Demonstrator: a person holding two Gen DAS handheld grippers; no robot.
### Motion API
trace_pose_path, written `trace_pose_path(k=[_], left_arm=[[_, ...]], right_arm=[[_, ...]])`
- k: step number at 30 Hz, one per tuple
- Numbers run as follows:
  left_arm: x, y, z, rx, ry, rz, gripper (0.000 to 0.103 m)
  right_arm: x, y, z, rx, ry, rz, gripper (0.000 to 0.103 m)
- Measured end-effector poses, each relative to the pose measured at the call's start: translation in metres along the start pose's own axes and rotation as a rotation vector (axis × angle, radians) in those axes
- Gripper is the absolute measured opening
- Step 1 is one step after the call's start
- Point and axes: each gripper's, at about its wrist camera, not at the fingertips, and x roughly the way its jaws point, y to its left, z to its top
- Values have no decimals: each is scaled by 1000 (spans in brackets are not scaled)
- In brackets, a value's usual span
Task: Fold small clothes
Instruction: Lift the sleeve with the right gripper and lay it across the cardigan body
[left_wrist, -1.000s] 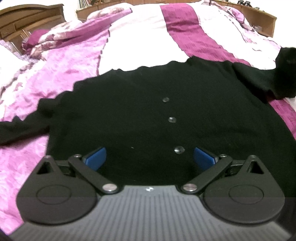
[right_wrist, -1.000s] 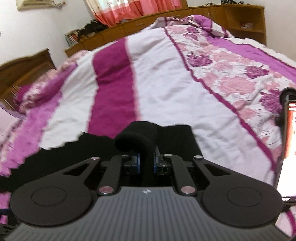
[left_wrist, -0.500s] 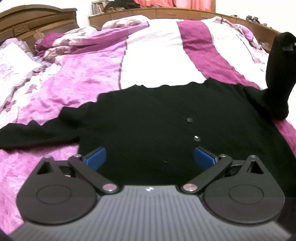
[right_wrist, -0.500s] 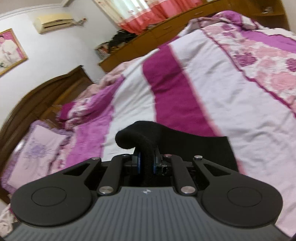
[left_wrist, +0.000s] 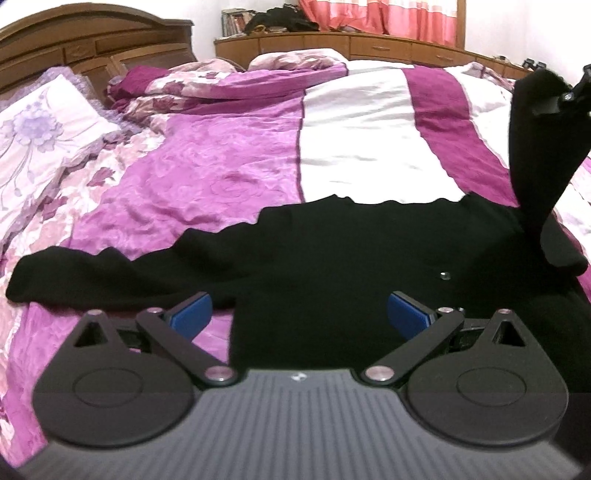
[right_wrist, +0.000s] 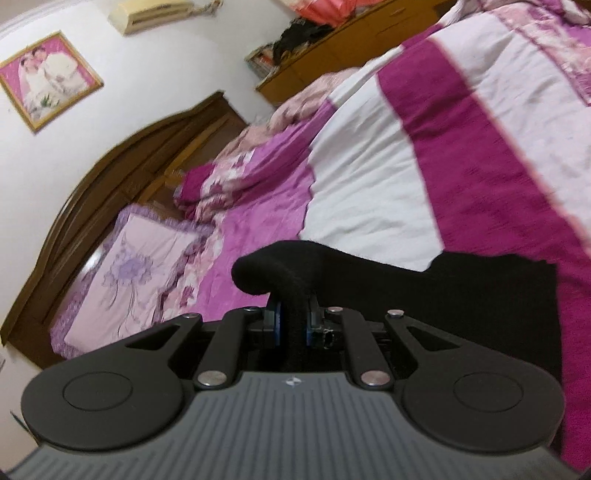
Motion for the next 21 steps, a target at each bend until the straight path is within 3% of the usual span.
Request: trace_pose_path(k=[10, 21], left_arm=[[17, 23, -9, -34, 31, 7, 103], [36, 42, -15, -79, 60, 10, 103]], right_arm=[[101, 26, -26, -10, 185, 44, 12], [208, 17, -71, 17, 337, -1, 12]])
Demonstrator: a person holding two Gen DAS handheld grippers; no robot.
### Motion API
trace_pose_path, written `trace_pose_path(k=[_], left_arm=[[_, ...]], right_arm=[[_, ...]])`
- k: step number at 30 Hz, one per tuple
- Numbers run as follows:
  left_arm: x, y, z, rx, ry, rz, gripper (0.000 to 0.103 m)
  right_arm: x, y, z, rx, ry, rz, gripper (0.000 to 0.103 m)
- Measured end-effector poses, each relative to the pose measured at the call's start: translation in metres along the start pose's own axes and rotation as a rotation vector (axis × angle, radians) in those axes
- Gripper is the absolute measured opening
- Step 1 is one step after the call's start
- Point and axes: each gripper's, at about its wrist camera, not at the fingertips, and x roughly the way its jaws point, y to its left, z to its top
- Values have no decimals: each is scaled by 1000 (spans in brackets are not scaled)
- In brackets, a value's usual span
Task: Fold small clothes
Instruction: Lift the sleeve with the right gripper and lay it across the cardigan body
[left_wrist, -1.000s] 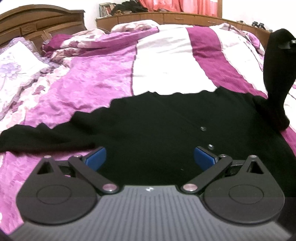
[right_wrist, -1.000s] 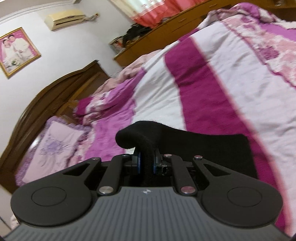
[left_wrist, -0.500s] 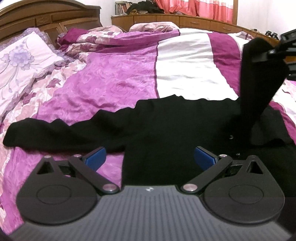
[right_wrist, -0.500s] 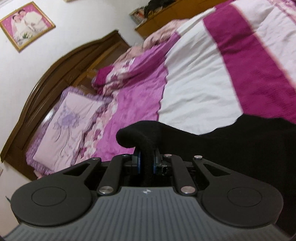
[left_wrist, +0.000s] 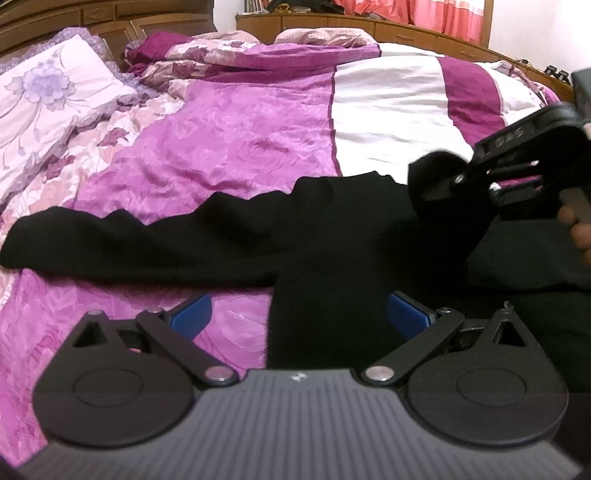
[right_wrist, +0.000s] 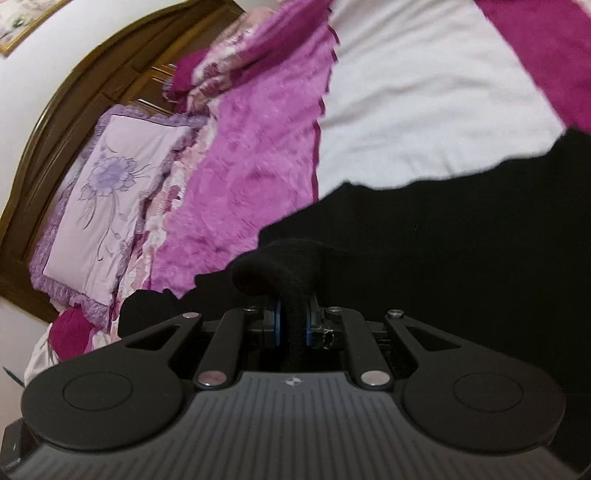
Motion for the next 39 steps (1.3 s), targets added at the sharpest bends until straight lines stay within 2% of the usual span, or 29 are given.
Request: trace_pose_path(k=[6, 9, 11, 13, 14, 22, 26, 30, 34, 39], left_arm=[[10, 7, -4, -14, 25, 9, 103], [14, 8, -5, -16, 34, 8, 103], [16, 9, -4, -19, 32, 6, 103], [16, 9, -2, -24, 28, 2, 103], [16, 8, -1, -27, 26, 1, 103], [15, 2, 6, -26, 2, -14, 103], [19, -1, 7, -25, -20, -60, 103], [35, -4, 11, -45, -9, -99, 103], [56, -8, 16, -61, 25, -99, 103], [72, -14, 23, -91, 23, -100, 103]], right_arm=[[33, -11, -7, 65, 11, -10, 14], [38, -13, -8, 111, 6, 4, 26], [34, -13, -8, 128, -6, 15, 41], [27, -12, -9, 117, -20, 17, 53], [23, -10, -9, 105, -29, 13, 56], [-16, -2, -16, -15, -59, -27, 56], [-41, -8, -33, -47, -84, -60, 56], [-67, -28, -63, -27, -122, -75, 56], [-95, -52, -97, -15, -174, -171, 57], [-134, -96, -120, 85, -263, -243, 57]])
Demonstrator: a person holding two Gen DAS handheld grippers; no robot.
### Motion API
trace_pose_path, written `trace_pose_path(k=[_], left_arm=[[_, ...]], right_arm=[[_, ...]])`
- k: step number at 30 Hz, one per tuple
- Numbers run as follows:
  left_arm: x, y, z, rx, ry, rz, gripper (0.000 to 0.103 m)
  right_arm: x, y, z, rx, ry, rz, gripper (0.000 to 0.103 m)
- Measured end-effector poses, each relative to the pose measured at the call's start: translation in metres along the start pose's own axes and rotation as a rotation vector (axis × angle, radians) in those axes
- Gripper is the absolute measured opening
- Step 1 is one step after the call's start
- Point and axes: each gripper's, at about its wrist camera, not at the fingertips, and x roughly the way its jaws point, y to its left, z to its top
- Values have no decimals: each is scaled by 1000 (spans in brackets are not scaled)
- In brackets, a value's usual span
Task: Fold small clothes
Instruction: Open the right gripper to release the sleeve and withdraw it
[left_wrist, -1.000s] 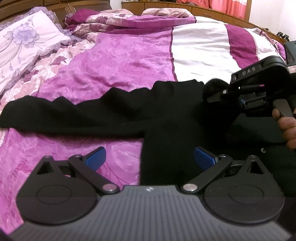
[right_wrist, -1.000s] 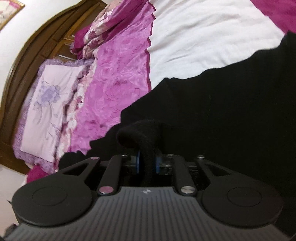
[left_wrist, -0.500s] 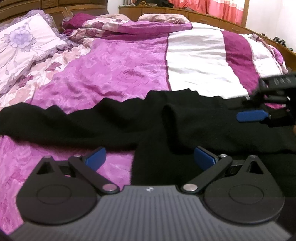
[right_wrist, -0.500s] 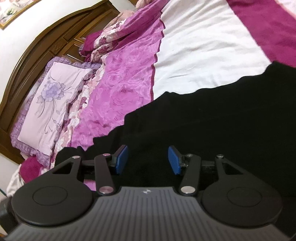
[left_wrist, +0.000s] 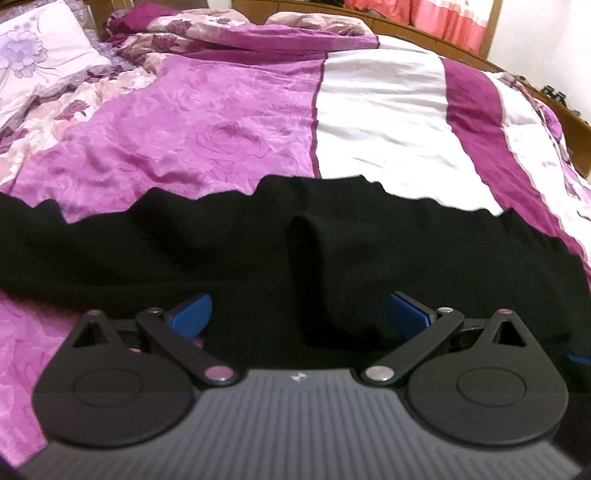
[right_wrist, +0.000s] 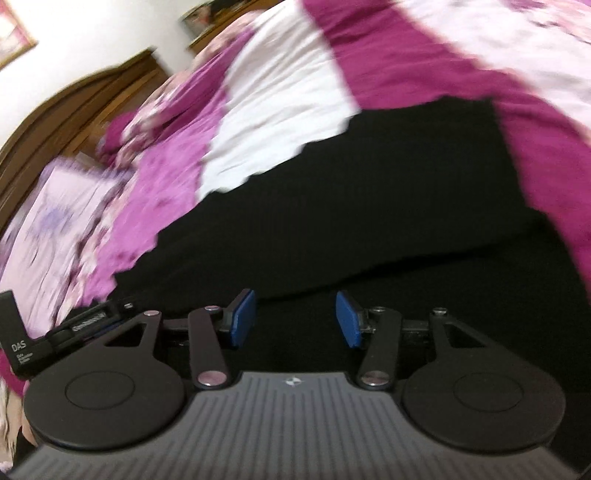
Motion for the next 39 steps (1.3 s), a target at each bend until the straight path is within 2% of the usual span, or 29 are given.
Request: trace_pose_path(k=[3, 5, 10, 12, 17, 19, 21, 22, 23, 25, 29, 31, 39], left_arm=[[8, -2, 5, -23, -4, -24, 102], [10, -6, 7, -26, -9, -34, 94], [12, -22, 10, 34, -36, -20, 88], [14, -27, 11, 54, -35, -37, 77], [25, -31, 12, 61, -33, -13, 71], [31, -31, 12, 60, -30, 14, 71], [38, -31, 9, 62, -22, 42, 72], [40, -31, 8, 63, -20, 51, 72], [42, -31, 7, 67, -23, 56, 74], [43, -32, 5, 79, -33, 66, 74], [44, -34, 3, 94, -39, 75, 74], [45, -35, 3, 100, -39, 77, 75], [36, -32, 8, 98, -17, 64, 73]], right_arm=[[-11, -28, 2, 49, -46, -65, 57], [-21, -44, 9, 60, -73, -86, 57], [-30, -74, 39, 26, -142, -137, 57], [-24, -87, 53, 31, -146, -158, 57], [6, -112, 78, 22, -156, -179, 57], [18, -117, 83, 26, -161, -156, 57], [29, -119, 87, 34, -167, -126, 54], [34, -118, 90, 28, -166, -121, 45], [39, -115, 91, 8, -166, -124, 25], [41, -107, 91, -37, -180, -153, 10], [31, -95, 86, -98, -245, -264, 7], [36, -98, 86, -117, -233, -308, 7], [37, -101, 86, -111, -207, -305, 12]])
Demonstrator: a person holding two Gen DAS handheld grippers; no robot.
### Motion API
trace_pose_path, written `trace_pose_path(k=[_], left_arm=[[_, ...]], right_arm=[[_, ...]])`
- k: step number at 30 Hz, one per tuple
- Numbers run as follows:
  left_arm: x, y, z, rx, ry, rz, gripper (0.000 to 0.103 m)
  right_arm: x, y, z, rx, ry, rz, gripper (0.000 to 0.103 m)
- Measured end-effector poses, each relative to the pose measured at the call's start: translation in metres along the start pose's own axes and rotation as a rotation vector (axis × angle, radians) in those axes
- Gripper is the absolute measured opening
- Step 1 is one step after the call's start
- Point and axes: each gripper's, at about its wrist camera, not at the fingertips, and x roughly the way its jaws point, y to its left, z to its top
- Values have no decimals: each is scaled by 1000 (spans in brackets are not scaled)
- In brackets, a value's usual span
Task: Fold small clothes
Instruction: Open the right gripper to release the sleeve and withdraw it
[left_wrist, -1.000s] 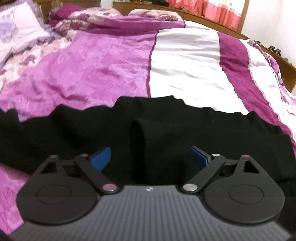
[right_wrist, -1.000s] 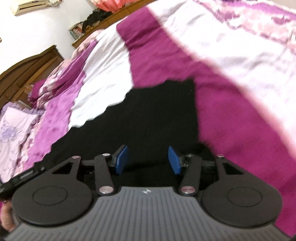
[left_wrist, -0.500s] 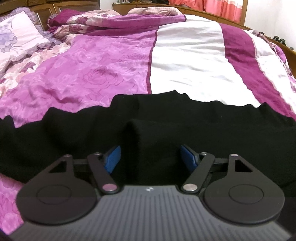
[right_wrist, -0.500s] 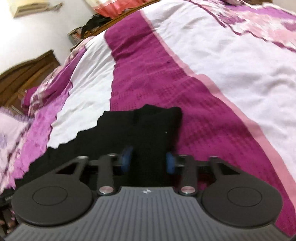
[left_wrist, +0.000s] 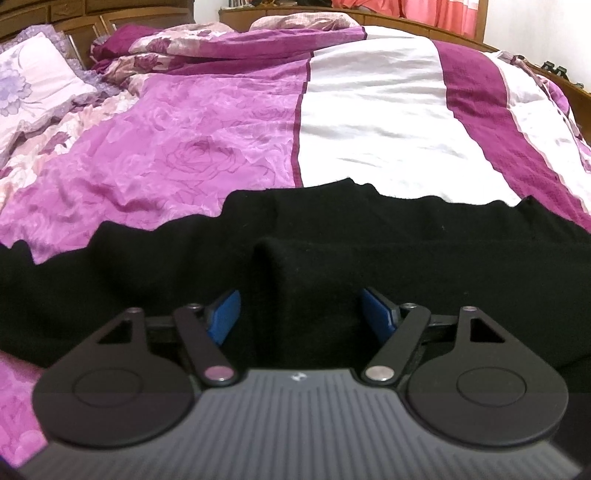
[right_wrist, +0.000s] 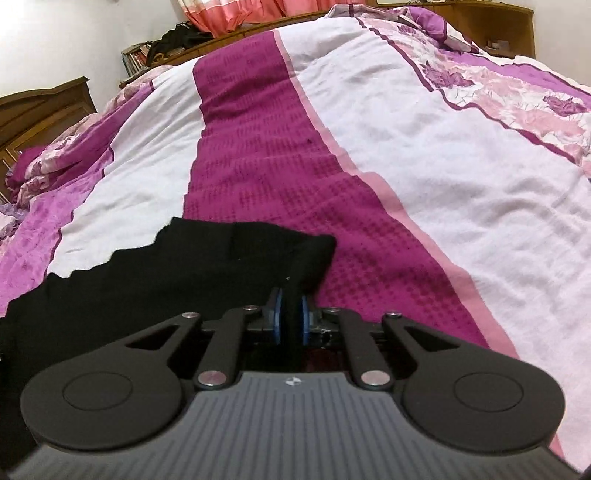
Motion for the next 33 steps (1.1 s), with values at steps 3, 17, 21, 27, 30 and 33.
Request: trace_pose_path(k=[3, 17, 21, 27, 30, 33], left_arm=[[-10, 2, 1, 7, -2, -3, 73], [-66, 25, 1, 40, 18, -11, 73], [-81, 34, -4, 47, 22, -6, 73], [-98, 58, -10, 30, 22, 46, 73], [-101, 77, -11, -8, 24, 84, 73], [-102, 99, -13, -66, 25, 118, 73]], right_arm=[[-19, 7, -1, -20, -7, 1, 34], [-111, 55, -25, -71, -73, 106, 57], [-123, 68, -42, -71, -43, 139, 57], [-135, 87, -67, -89, 7, 191, 57], [-142, 95, -79, -95, 20, 219, 57], [-144, 101, -91, -99, 46, 232, 57]])
